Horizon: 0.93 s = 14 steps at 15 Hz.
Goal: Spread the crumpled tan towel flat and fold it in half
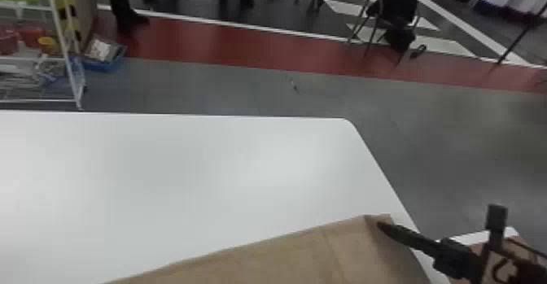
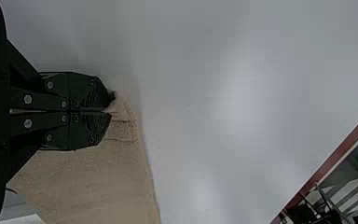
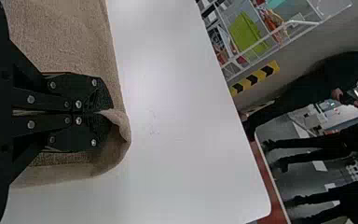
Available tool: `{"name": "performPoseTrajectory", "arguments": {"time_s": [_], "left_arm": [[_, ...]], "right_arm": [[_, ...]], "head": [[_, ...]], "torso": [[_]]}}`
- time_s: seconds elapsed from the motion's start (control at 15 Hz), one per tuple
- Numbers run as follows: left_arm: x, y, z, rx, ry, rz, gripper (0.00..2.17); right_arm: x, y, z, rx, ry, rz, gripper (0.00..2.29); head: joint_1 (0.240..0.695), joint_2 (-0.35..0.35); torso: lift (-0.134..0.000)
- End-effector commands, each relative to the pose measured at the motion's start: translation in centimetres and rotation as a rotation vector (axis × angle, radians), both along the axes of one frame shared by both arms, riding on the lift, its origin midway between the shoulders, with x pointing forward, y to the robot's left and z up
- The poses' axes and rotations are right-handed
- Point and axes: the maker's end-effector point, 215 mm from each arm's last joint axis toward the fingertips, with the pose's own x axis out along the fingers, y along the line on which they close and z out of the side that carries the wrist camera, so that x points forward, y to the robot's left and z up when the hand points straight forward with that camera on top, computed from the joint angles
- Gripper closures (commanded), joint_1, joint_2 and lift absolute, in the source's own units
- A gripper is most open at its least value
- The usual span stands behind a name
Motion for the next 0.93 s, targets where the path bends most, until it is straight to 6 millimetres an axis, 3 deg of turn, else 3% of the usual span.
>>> {"name": "performPoseTrajectory", "arguments": {"time_s": [0.0, 0.33, 0.47, 0.73, 0.87], "left_arm": [[0.0, 0.0, 0.0, 0.001, 0.000, -0.001, 1.69], [0.2, -0.2, 0.2, -0.001, -0.018, -0.023, 1.69], [0.3, -0.5, 0.3, -0.001, -0.023, -0.036, 1.69], [0.4, -0.7, 0.3, 0.002, -0.038, -0.058, 1.69], [0.3, -0.5, 0.4, 0.003, -0.040, -0.059, 1.69]], "right_arm": [[-0.6, 0.7, 0.8, 0.165, 0.088, -0.037, 1.24], [-0.5, 2.2, 2.0, 0.337, 0.191, -0.067, 1.24], [-0.4, 1.5, 2.1, 0.374, 0.216, -0.109, 1.24], [-2.0, 1.2, -0.7, 0.422, 0.346, -0.185, 1.24], [-2.7, 0.6, -0.9, 0.414, 0.358, -0.191, 0.92]], "head": [[0.695, -0.336], [0.695, -0.317], [0.695, -0.311], [0.695, -0.330], [0.695, -0.337]], "torso": [[-0.123], [-0.123], [-0.123], [-0.123], [-0.123]]}}
